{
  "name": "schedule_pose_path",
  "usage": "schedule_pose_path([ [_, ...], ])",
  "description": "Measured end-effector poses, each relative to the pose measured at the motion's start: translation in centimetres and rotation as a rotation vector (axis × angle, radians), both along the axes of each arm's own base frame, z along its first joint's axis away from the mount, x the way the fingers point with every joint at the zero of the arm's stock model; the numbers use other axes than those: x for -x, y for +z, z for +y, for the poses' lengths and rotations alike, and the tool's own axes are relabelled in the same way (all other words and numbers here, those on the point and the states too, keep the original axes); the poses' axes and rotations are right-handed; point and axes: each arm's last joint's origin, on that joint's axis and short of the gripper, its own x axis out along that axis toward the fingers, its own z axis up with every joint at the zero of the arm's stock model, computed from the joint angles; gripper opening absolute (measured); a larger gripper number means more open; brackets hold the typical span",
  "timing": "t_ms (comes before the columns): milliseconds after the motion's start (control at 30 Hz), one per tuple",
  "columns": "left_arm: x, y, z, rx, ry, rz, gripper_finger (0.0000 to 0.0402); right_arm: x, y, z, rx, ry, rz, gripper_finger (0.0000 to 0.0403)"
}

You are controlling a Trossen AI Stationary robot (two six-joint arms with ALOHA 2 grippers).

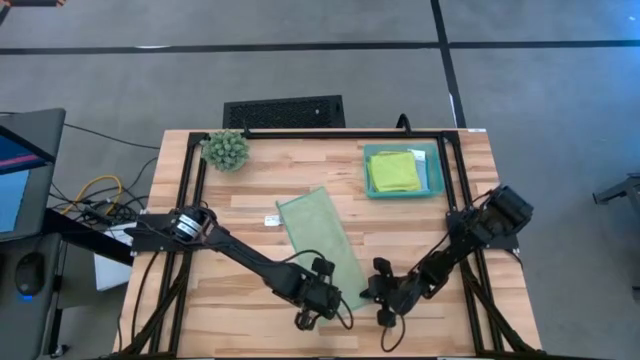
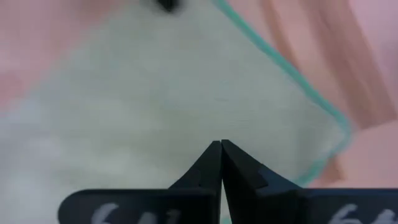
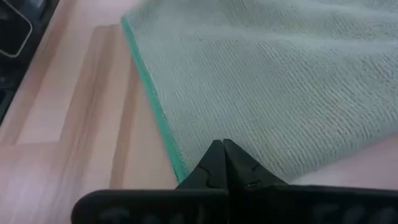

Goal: Fold microfiber towels
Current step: Fold the light green microfiber cloth

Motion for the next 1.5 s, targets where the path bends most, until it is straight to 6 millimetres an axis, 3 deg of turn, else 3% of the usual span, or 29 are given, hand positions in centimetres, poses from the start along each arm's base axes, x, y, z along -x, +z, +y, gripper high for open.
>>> schedule_pose_path([
  [67, 0.4, 0.0, 0.8, -0.053, 0.026, -0.003, 0.0000, 0.1, -0.2, 0.2, 0.001, -0.002, 0.000, 0.0002],
  [167, 0.9, -2.6, 2.6, -0.047, 0.070, 0.073, 0.0000, 0.2, 0.0, 0.3, -0.004, 0.002, -0.006, 0.0002],
  [267, 1.0, -3.3, 3.8, -0.016, 0.118, 0.032, 0.0000, 0.3, 0.2, 0.4, -0.015, 0.016, -0.001, 0.0002],
  [600, 1.4, -3.5, 4.0, 0.056, 0.126, 0.035, 0.0000, 1.7, 0.6, 2.2, -0.060, 0.100, 0.010, 0.0002],
  [733, 1.9, -2.0, 2.7, 0.036, 0.078, 0.018, 0.0000, 0.9, 2.0, 3.4, -0.015, 0.165, -0.061, 0.0006],
  [867, 2.5, 2.4, 1.4, 0.051, 0.064, -0.135, 0.0000, 0.2, 3.7, 3.9, 0.056, 0.235, -0.131, 0.0017],
  [933, 2.8, 3.0, 0.5, 0.081, 0.069, -0.165, 0.0000, 0.1, 3.9, 4.0, 0.101, 0.277, -0.152, 0.0026],
  [1133, 4.8, 2.3, -4.1, 0.168, -0.059, -0.178, 0.0012, 0.3, 3.6, 4.4, 0.276, 0.438, -0.194, 0.0066],
  [1233, 5.9, 0.7, -5.3, 0.104, -0.081, -0.186, 0.0034, 0.5, 3.6, 4.6, 0.315, 0.472, -0.212, 0.0094],
  [1367, 6.1, 0.5, -6.8, 0.081, -0.051, -0.282, 0.0073, 0.5, 3.7, 4.7, 0.318, 0.458, -0.221, 0.0136],
  [1500, 6.3, -1.8, -7.5, 0.085, -0.089, -0.218, 0.0113, 0.2, 3.8, 4.5, 0.313, 0.445, -0.227, 0.0171],
])
